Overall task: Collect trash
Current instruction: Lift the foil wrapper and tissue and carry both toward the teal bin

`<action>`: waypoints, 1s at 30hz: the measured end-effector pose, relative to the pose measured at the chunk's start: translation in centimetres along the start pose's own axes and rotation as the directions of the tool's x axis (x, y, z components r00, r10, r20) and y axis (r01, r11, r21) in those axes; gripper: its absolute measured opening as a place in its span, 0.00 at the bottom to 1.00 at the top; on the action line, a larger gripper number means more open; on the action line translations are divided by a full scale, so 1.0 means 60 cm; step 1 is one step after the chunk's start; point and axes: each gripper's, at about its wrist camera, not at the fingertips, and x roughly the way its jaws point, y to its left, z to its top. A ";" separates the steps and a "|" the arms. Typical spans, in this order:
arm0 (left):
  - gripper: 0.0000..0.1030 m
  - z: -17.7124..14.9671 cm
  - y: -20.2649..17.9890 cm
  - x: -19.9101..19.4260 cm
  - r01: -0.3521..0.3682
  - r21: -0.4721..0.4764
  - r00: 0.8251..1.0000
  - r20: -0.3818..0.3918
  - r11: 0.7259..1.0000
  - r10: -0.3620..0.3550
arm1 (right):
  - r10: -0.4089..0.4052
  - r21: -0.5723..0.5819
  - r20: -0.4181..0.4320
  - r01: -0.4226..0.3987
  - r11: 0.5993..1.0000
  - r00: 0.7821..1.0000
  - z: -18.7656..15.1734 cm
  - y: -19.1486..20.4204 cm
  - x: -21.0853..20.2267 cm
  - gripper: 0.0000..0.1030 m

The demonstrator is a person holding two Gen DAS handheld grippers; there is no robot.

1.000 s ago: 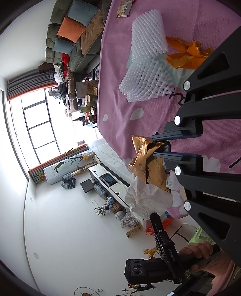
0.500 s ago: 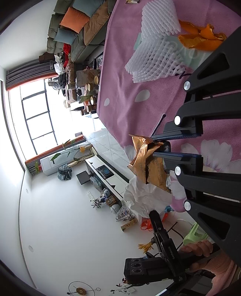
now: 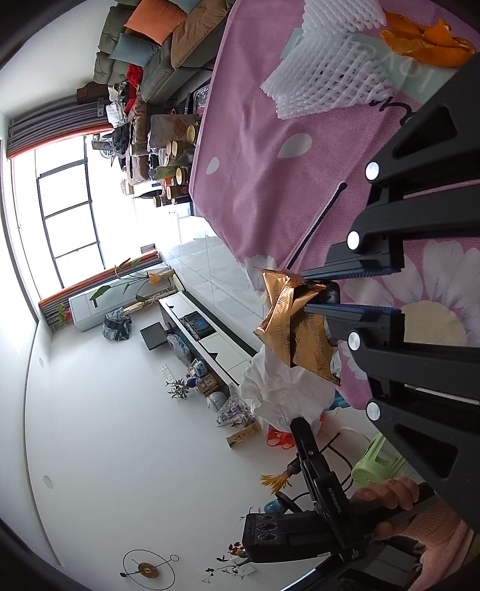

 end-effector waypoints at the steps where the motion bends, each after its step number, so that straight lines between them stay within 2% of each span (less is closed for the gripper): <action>1: 0.06 0.000 0.003 -0.002 -0.006 -0.003 1.000 0.002 1.000 0.006 | 0.003 -0.003 -0.003 -0.003 1.000 1.000 0.001 0.003 0.004 0.11; 17: 0.06 -0.013 0.053 -0.018 -0.085 -0.061 0.996 0.018 0.995 0.086 | 0.049 -0.063 -0.042 -0.052 0.997 0.998 0.020 0.053 0.059 0.11; 30: 0.06 -0.021 0.099 -0.018 -0.148 -0.097 0.989 0.001 0.984 0.149 | 0.059 -0.105 -0.078 -0.067 0.992 0.995 0.034 0.091 0.098 0.11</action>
